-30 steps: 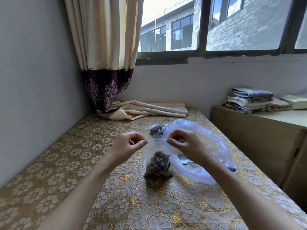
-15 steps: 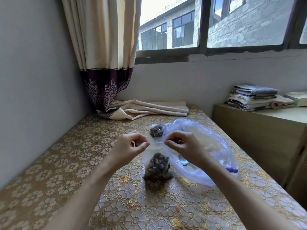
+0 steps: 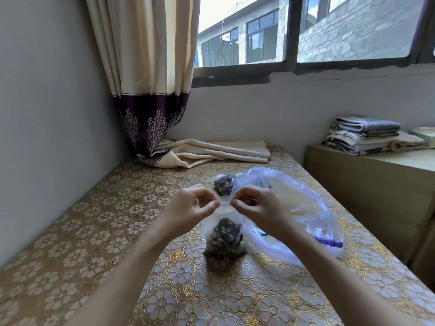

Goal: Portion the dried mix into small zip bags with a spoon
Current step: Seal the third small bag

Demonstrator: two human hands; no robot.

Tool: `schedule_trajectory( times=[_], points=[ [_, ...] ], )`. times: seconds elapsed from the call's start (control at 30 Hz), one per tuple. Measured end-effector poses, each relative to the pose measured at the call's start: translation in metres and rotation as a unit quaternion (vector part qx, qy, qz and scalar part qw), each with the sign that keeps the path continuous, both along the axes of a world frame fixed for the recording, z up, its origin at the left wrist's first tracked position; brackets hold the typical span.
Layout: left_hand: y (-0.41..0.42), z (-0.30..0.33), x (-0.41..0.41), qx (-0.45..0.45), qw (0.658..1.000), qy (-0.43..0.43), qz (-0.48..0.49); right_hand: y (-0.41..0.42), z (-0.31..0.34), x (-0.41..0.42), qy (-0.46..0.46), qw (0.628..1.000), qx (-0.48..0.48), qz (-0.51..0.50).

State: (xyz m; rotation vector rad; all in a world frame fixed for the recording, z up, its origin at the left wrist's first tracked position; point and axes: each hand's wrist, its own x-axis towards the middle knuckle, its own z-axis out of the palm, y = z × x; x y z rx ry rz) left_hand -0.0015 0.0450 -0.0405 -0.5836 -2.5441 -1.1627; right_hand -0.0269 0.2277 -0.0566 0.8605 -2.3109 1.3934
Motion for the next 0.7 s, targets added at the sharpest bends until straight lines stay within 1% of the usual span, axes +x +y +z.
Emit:
schedule_trajectory(
  times=[0.27, 0.4, 0.53, 0.7],
  points=[
    [0.0031, 0.0029, -0.0037, -0.011, 1.000, 0.010, 0.002, -0.0037, 0.0021, -0.0008, 0.017, 1.000, 0.013, 0.009],
    [0.0061, 0.0031, -0.0059, -0.044, 0.999, 0.020, 0.007, -0.0040, 0.0029, -0.0012, 0.024, 1.000, 0.016, 0.010],
    [0.0072, 0.0054, -0.0067, -0.057, 0.998, 0.034, 0.002, -0.0050, 0.0033, -0.0017, 0.024, 1.000, 0.017, 0.005],
    [0.0082, 0.0071, -0.0055, -0.092, 0.993, 0.067, 0.007, -0.0059, 0.0043, -0.0012, 0.025, 0.999, 0.026, 0.006]
  ],
)
